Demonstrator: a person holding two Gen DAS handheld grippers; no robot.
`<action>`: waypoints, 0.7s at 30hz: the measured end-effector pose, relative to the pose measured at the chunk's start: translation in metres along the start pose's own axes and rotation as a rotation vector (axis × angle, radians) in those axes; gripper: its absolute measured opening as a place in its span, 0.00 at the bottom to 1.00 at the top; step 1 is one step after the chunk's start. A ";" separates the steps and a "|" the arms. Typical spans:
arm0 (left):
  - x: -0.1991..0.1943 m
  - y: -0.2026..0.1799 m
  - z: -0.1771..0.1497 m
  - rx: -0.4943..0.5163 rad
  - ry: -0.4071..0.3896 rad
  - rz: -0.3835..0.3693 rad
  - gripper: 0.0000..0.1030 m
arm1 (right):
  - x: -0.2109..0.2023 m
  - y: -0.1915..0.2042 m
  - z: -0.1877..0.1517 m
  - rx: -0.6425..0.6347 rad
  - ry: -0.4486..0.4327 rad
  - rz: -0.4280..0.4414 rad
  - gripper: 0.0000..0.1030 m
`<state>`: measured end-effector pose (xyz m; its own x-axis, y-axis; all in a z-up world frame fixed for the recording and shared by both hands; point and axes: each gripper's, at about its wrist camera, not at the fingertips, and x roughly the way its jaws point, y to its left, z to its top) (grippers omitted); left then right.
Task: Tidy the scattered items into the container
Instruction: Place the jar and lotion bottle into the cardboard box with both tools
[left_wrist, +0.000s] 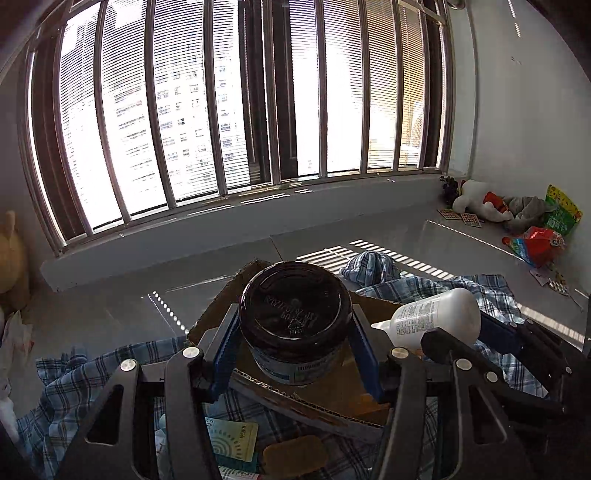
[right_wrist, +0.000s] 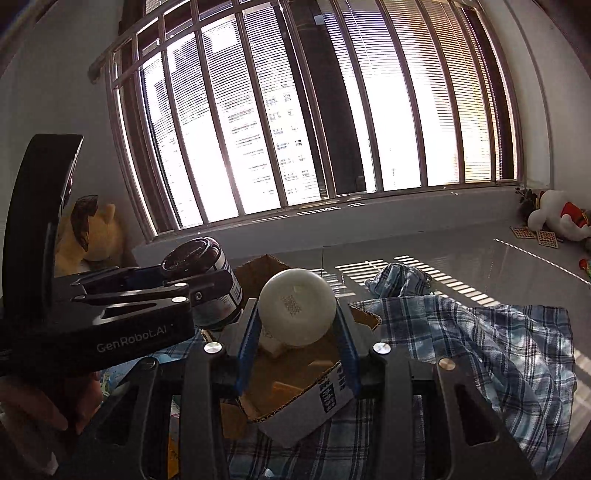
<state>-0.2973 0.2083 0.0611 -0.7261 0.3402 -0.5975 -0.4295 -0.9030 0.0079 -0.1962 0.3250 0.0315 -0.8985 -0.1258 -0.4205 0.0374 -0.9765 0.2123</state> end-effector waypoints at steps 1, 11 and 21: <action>0.005 0.001 -0.003 -0.010 0.012 -0.005 0.57 | 0.002 0.000 -0.001 0.001 0.007 0.008 0.37; -0.014 0.014 -0.016 -0.008 -0.093 0.122 0.84 | -0.006 0.016 -0.003 -0.073 -0.039 -0.022 0.60; -0.040 0.026 -0.042 0.028 -0.074 0.163 0.85 | -0.015 0.027 -0.015 -0.098 -0.018 0.005 0.60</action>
<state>-0.2569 0.1605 0.0509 -0.8245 0.2093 -0.5257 -0.3168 -0.9406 0.1223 -0.1747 0.2976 0.0306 -0.9061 -0.1281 -0.4032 0.0833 -0.9884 0.1269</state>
